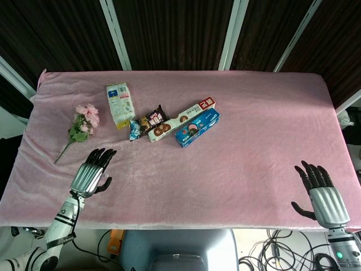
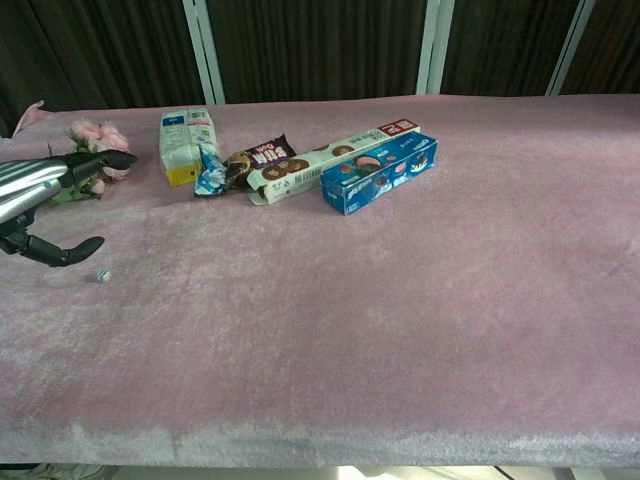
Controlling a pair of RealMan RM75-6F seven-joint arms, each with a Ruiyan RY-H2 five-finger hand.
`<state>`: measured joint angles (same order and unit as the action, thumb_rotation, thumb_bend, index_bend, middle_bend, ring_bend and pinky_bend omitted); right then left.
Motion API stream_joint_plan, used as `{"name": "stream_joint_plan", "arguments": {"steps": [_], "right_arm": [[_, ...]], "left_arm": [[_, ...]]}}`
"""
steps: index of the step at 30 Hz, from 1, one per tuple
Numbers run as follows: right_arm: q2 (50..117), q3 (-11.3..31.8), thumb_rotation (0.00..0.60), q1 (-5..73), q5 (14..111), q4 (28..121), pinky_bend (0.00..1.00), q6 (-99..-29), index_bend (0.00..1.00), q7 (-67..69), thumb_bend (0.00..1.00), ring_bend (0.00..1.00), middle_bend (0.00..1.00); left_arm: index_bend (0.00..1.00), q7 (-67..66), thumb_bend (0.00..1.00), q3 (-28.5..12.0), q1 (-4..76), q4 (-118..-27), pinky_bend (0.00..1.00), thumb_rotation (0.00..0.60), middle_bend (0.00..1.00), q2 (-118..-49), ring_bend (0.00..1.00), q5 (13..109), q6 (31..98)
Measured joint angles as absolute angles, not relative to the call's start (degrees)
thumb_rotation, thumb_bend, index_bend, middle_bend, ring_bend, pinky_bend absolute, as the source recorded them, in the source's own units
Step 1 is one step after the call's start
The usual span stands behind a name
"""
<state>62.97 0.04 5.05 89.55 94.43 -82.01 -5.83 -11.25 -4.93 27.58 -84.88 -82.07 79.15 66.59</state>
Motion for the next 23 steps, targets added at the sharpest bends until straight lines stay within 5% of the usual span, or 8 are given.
{"name": "stream_joint_plan", "arguments": {"steps": [14, 23], "right_arm": [[63.6, 0.5, 0.6, 5.0, 88.3, 94.2, 0.0, -81.7, 0.0, -7.6, 0.34, 0.0, 0.0], [64.6, 0.3, 0.6, 5.2, 88.3, 94.2, 0.0, -81.3, 0.0, -9.6, 0.33, 0.0, 0.0]], "left_arm": [[0.0, -6.5, 0.41, 5.4, 15.4, -88.3, 0.05, 0.6, 0.0, -71.7, 0.0, 88.0, 79.9], [0.0, -4.6, 0.41, 6.4, 11.6, -85.9, 0.05, 0.6, 0.0, -70.7, 0.0, 91.5, 85.2]]}}
